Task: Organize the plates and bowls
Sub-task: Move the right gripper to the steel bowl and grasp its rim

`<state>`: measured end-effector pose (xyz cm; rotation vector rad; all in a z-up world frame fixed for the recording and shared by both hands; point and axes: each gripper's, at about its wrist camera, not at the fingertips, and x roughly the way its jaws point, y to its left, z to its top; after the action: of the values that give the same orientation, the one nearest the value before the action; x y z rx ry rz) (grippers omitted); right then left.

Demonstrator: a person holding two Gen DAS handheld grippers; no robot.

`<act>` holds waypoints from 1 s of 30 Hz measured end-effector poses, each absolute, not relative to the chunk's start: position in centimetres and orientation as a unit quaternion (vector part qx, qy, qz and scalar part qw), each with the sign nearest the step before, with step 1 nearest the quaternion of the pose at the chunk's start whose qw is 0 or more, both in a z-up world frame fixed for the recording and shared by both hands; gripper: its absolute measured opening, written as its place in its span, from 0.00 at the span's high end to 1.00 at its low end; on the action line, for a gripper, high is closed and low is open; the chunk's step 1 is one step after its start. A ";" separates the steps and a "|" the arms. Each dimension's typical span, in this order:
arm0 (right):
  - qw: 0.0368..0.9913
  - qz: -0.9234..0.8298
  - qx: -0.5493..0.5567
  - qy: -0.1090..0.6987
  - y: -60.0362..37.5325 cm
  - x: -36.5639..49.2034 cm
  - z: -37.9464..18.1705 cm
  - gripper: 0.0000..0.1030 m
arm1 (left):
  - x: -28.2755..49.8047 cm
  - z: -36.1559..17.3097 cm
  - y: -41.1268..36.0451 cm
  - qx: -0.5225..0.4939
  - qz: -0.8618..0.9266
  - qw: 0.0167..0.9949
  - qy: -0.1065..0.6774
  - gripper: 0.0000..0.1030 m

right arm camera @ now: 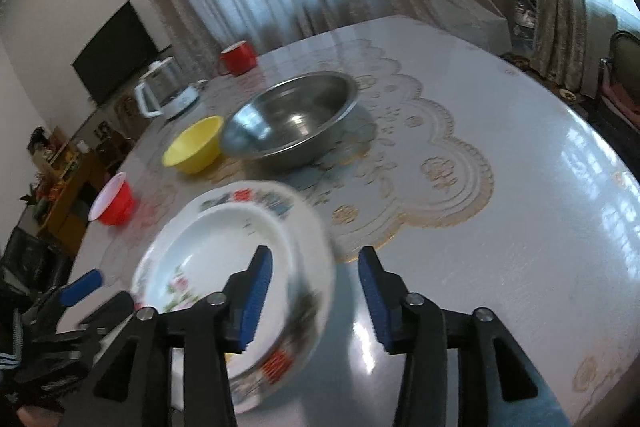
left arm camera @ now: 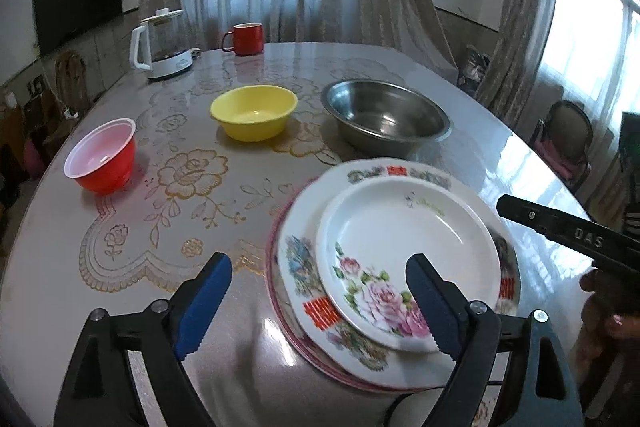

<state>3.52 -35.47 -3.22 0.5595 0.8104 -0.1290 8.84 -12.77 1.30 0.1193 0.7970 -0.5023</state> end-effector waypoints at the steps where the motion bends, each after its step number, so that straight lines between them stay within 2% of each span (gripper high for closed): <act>1: 0.878 -0.066 0.265 0.393 -35.9 4.0 -3.4 0.50 | 9.1 1.4 -12.6 0.053 -0.240 0.890 0.385 0.13; 3: 0.877 -0.073 0.260 0.397 -36.8 5.0 -3.6 0.48 | 9.7 1.5 -12.3 0.047 -0.236 0.891 0.386 0.13; 14: 0.881 -0.079 0.288 0.367 -42.1 11.4 -3.0 0.48 | 12.2 1.5 -10.8 0.019 -0.210 0.894 0.396 0.13; 22: 0.869 -0.039 0.335 0.363 -43.9 17.0 -5.8 0.48 | 14.2 1.6 -10.5 -0.010 -0.229 0.880 0.416 0.13; 24: 0.867 -0.039 0.330 0.373 -43.8 18.2 -6.7 0.53 | 14.9 2.0 -10.8 -0.003 -0.228 0.882 0.412 0.13; 25: 0.866 -0.041 0.323 0.379 -43.7 18.7 -7.1 0.64 | 15.2 2.2 -11.0 0.002 -0.227 0.884 0.408 0.13; 26: 0.866 -0.039 0.317 0.385 -43.6 19.0 -7.5 0.69 | 15.5 2.4 -11.3 0.007 -0.227 0.886 0.404 0.13; 27: 0.866 -0.034 0.317 0.385 -43.5 19.2 -7.8 0.72 | 15.8 2.7 -11.6 0.013 -0.228 0.888 0.400 0.13; 30: 0.873 -0.022 0.324 0.363 -43.8 18.7 -8.1 0.72 | 16.8 3.2 -12.8 0.029 -0.237 0.889 0.391 0.13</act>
<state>18.67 -43.78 -8.14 0.6765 0.7586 -0.0459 16.76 -12.76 3.19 0.0609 0.8124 -0.4934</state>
